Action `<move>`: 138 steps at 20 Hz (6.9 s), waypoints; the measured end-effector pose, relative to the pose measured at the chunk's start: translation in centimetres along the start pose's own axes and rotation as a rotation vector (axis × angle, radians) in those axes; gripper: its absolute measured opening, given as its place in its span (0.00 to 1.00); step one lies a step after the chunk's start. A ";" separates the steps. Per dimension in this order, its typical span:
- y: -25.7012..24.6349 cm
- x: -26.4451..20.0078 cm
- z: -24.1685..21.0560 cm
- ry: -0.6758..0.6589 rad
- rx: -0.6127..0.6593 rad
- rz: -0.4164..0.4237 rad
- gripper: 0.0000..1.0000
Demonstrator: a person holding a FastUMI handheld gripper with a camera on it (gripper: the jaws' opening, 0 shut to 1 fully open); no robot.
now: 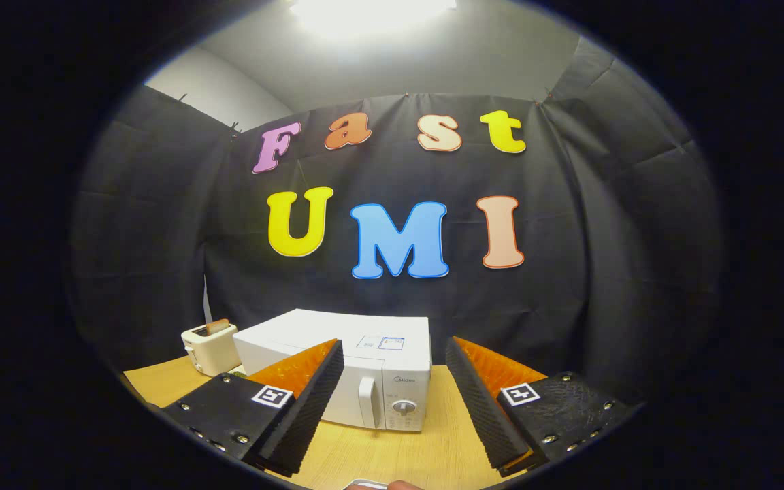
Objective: Open the microwave, put the food inside, and close the microwave door.
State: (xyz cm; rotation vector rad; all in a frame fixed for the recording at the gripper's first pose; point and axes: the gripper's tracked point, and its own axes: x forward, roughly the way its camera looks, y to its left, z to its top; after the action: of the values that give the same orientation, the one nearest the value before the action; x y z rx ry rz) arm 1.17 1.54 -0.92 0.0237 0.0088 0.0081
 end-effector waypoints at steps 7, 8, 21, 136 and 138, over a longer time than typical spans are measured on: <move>2.7 2.8 -3.0 0.025 0.044 0.063 0.96; 2.7 3.2 -3.8 0.033 0.048 0.059 0.96; 3.8 10.9 -12.0 0.085 0.065 -0.029 0.96; 30.8 -11.8 -8.9 0.000 0.096 0.501 0.67; 27.8 -11.1 -8.8 -0.002 0.098 0.444 0.67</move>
State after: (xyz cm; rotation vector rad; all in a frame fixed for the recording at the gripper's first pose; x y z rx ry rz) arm -10.23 29.46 -9.01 0.1232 0.0019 0.4518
